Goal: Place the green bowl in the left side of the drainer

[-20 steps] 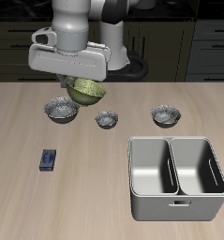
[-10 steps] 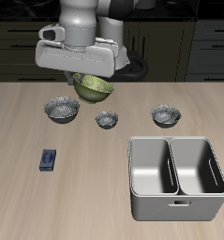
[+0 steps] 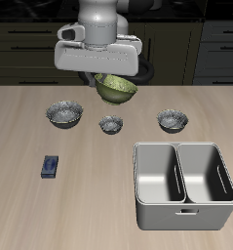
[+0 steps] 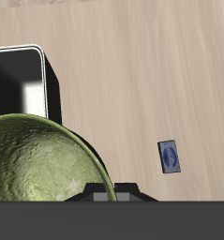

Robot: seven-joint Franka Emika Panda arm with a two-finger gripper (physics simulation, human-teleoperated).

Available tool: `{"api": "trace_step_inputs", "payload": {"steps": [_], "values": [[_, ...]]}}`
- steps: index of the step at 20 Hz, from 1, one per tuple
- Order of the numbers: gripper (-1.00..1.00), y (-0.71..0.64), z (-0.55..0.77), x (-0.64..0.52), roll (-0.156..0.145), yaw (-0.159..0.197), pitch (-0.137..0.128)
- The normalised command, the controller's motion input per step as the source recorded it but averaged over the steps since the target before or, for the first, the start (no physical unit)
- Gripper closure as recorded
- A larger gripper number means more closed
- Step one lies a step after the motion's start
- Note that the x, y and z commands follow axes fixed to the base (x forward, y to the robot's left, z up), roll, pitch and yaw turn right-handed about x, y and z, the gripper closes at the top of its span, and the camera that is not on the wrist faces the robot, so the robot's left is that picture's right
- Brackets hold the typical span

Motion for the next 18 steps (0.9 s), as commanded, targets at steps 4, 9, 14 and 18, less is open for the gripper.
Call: {"api": "trace_step_inputs", "payload": {"steps": [4, 9, 14, 18], "values": [[1.00, 0.48, 0.07, 0.19, 0.042, 0.017, 0.004], [1.00, 0.32, 0.06, 0.18, 0.027, 0.002, -0.004], [1.00, 0.41, -0.04, 0.34, 0.017, -0.022, 0.023], [1.00, 0.42, 0.00, 0.21, 0.017, 0.004, 0.004]]}}
